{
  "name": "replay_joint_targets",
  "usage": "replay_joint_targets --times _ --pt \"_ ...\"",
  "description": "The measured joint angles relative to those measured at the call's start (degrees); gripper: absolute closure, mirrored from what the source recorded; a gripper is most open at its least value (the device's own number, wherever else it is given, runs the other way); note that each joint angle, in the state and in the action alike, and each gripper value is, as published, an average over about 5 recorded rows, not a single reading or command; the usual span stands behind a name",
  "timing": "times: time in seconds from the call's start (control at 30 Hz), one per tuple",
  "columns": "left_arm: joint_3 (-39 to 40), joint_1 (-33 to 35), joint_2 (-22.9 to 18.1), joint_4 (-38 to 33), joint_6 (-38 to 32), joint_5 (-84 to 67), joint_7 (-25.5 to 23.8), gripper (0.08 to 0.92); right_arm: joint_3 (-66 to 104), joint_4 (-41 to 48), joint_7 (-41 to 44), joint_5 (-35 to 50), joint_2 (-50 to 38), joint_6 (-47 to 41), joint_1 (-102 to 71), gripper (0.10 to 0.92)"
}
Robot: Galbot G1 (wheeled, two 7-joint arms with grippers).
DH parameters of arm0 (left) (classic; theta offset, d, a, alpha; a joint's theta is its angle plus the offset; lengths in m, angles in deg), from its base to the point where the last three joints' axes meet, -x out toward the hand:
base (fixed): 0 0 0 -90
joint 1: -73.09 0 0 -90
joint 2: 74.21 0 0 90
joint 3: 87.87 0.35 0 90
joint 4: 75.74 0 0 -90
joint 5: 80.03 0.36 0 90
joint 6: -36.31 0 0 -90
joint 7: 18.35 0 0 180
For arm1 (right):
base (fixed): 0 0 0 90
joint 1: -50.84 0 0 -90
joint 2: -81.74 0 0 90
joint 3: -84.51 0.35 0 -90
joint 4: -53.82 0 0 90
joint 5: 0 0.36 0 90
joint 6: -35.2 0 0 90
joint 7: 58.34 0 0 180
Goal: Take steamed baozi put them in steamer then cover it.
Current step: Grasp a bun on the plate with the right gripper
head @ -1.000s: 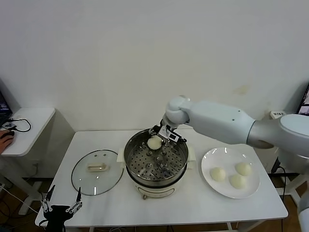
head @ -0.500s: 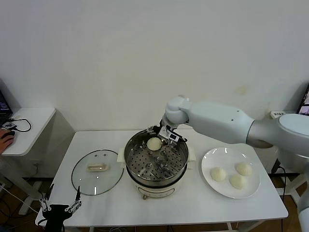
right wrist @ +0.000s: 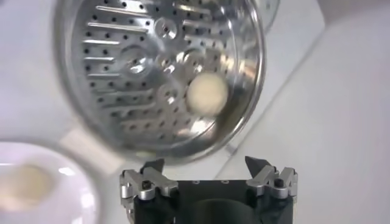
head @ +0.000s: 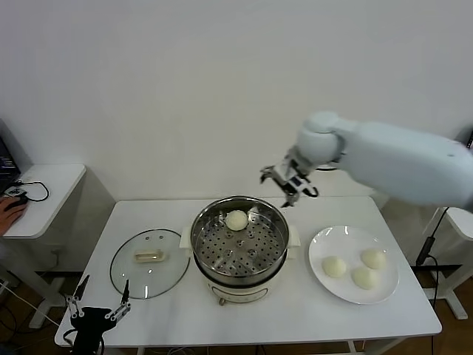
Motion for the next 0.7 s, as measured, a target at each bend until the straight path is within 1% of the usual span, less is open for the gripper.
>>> replay_joint_targets --times 0.17,0.37,0.53,0.7 --pt "0.3 0.2 0.9 -0.2 0.3 -0.6 -0.2 0.177 0.9 -4.7 0.8 0.3 -9.3 -4.0 -1.6 0.202" --pt "0.6 0.1 1.3 -0.5 0.9 -1.1 -0.4 0.177 5.3 -7.4 1.0 -1.2 -17.6 -6.8 -8.4 0.203" --pt "1.0 0.1 1.1 -0.6 1.3 -1.0 -0.5 0.177 12.1 -7.7 0.9 -3.5 -21.2 -7.6 -18.3 0.203" --pt "0.7 0.1 0.9 -0.6 1.6 -1.2 -0.5 0.177 18.9 -5.8 0.6 -6.4 -22.1 -7.4 -28.1 0.202"
